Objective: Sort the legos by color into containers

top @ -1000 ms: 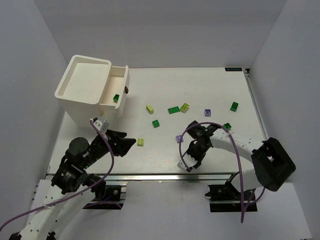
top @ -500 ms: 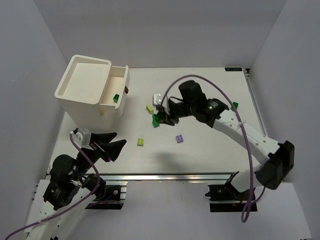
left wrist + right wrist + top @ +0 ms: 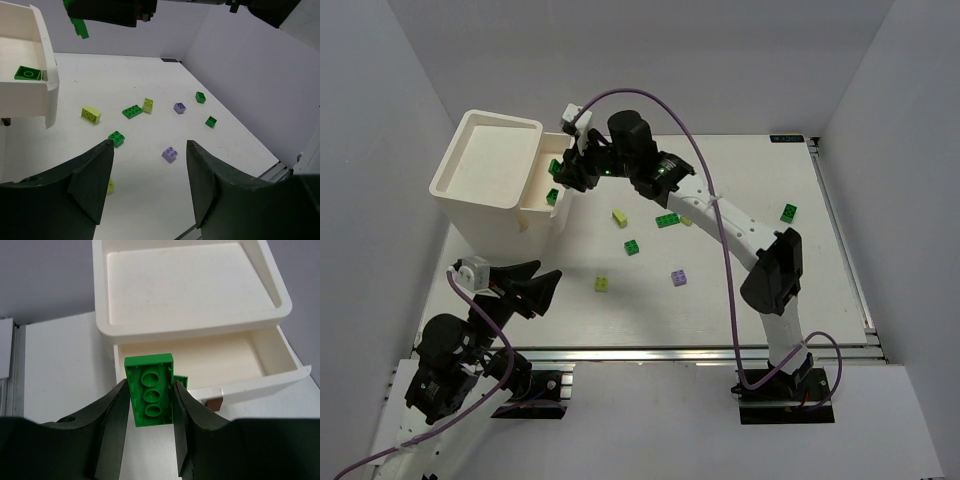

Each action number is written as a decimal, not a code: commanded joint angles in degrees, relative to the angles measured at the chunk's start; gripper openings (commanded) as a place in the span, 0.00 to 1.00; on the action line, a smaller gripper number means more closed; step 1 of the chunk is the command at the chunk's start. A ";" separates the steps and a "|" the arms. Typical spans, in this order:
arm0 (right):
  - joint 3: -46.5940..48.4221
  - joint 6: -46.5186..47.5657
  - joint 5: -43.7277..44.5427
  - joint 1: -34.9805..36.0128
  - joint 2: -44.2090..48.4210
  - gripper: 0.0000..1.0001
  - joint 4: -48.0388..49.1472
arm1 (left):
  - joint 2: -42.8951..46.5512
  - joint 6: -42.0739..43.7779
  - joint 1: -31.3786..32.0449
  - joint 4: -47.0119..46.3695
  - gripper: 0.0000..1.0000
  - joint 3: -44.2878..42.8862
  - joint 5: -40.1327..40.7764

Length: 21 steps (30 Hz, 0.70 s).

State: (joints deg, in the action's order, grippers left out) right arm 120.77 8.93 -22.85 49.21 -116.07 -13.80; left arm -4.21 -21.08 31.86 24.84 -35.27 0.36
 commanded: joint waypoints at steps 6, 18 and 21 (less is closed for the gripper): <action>7.11 -8.49 2.72 0.97 -7.32 0.02 13.10 | -2.03 -0.63 0.22 0.56 0.70 0.20 2.10; 8.17 -8.49 1.67 1.15 -13.48 0.43 19.34 | -2.21 -0.98 0.22 0.65 0.70 0.37 2.63; 7.99 -8.49 1.14 1.15 -13.48 0.53 19.51 | -2.21 -1.07 0.22 0.65 0.70 0.29 2.72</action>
State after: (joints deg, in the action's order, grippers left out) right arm 125.80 1.02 -20.99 50.00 -129.82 0.71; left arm -5.80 -21.74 31.90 25.28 -35.22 2.50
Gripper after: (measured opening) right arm 0.507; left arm 0.702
